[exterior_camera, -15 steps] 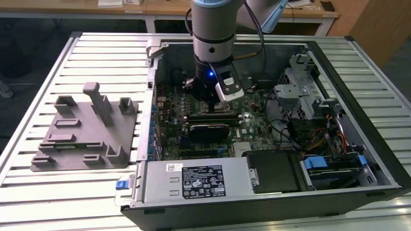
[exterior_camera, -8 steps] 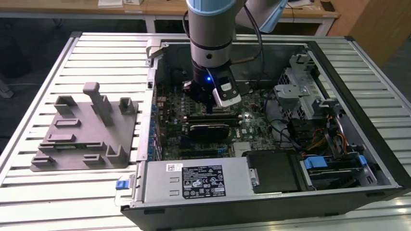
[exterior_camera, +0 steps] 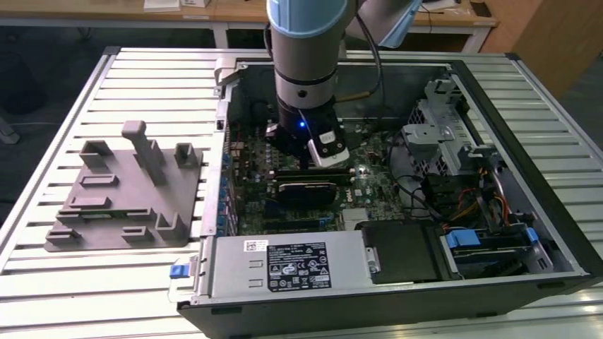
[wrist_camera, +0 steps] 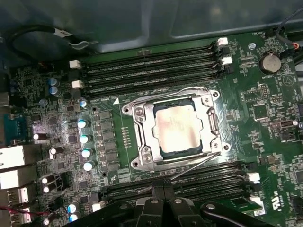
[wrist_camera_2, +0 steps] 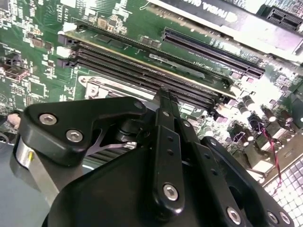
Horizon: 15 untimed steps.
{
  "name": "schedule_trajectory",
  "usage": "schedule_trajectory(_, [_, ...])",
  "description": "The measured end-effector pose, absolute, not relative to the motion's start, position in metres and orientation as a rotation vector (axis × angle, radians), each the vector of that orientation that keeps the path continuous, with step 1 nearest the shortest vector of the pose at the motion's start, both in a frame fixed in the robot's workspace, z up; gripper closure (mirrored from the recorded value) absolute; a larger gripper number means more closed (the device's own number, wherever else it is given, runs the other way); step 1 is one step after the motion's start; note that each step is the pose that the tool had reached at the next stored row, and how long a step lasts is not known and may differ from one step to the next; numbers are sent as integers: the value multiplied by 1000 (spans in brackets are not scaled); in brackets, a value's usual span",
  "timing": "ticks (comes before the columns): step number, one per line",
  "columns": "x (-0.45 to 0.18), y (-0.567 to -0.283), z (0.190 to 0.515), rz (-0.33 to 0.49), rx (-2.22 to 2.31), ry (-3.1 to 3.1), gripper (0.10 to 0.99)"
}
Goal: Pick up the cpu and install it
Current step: 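Install the second cpu locking lever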
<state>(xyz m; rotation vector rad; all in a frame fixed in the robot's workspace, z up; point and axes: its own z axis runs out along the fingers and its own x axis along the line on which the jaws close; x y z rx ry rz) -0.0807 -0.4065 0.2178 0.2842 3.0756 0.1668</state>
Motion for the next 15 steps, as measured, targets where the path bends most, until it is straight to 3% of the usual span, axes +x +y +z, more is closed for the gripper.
schedule_trajectory(15, [-88, -416, 205, 265, 283, 3075, 980])
